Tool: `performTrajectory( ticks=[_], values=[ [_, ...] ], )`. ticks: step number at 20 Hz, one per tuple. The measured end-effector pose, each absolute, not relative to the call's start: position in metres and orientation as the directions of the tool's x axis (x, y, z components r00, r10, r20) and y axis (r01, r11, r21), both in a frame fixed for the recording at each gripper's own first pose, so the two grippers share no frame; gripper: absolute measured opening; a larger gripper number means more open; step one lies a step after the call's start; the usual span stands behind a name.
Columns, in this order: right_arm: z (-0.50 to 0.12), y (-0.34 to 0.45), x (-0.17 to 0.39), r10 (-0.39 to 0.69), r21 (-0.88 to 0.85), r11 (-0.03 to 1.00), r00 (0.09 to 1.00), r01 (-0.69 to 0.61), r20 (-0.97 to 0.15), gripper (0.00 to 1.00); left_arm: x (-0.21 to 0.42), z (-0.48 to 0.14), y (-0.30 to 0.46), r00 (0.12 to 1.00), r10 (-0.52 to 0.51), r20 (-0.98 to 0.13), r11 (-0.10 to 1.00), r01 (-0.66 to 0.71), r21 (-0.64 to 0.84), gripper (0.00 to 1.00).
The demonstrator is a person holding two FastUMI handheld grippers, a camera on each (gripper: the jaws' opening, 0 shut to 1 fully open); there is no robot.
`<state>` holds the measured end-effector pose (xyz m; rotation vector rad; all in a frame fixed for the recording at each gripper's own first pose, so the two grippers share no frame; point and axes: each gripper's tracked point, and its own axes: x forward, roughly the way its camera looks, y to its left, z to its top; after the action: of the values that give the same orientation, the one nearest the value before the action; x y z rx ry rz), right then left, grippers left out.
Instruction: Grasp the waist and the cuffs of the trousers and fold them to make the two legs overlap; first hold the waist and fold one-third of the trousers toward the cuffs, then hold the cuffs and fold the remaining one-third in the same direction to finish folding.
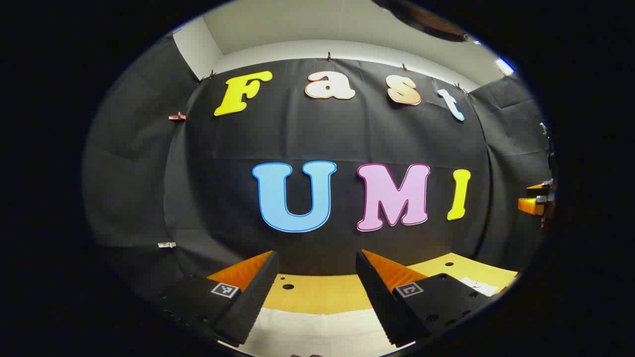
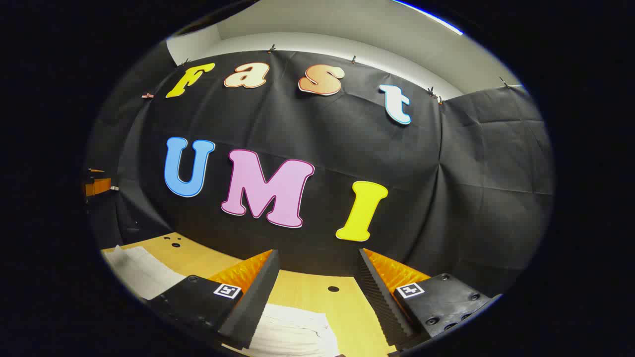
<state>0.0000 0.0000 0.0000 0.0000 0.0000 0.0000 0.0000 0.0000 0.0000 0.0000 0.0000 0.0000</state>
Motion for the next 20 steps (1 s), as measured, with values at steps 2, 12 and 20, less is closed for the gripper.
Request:
performTrajectory(
  ticks=[2, 12, 20],
  values=[
    [0.001, 0.001, 0.001, 0.004, -0.009, 1.000, 1.000, -0.004, 0.002, 0.97, -0.001, 0.000, 0.007, 1.000, 0.007, 0.001, 1.000, -0.007, 0.007, 0.98],
    [0.005, 0.017, 0.000, 0.036, -0.070, 0.997, 0.999, -0.035, 0.011, 0.97, -0.017, -0.004, 0.041, 1.000, 0.029, -0.006, 0.998, -0.029, 0.055, 0.98],
    [-0.028, 0.049, -0.021, 0.110, -0.294, 0.948, 0.992, -0.123, -0.057, 0.97, -0.046, -0.067, 0.089, 0.988, -0.002, -0.153, 0.963, 0.043, 0.264, 0.96]
  ],
)
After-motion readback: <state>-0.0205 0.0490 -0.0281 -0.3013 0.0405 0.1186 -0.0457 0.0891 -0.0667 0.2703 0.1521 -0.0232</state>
